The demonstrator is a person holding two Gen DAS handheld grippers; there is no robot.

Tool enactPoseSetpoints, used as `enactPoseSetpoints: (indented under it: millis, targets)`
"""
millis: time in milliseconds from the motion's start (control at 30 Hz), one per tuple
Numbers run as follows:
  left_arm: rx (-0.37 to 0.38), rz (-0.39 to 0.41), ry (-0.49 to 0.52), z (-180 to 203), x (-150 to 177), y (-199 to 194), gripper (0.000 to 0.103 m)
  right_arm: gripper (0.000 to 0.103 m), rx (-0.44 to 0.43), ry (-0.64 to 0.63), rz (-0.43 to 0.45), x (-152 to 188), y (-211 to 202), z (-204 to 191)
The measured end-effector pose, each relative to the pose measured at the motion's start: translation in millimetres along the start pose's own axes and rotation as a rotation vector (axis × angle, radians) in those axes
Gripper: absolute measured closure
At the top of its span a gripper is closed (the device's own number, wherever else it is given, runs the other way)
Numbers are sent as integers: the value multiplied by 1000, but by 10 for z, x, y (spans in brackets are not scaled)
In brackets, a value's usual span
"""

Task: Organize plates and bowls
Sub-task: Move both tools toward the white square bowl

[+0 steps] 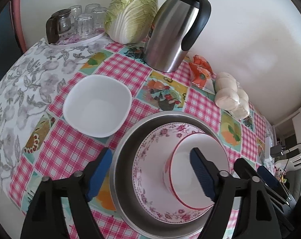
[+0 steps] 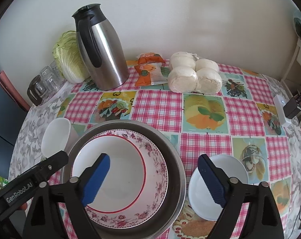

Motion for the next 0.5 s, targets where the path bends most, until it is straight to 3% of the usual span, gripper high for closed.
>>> enactPoseSetpoints:
  millis: [500]
  targets:
    - [-88, 88, -48, -292, -188, -102, 9, 0, 15, -23, 8, -8, 10, -23]
Point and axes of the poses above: each gripper's, at about its wrist camera, not at the fingertips, and y roughly the way its jaws point, z to its right, x to its underside, the point moved 9 cm from there along y, roughly the way its jaws point, and after that the axes turned 5 degrees about -y, right-handed, at the moved point
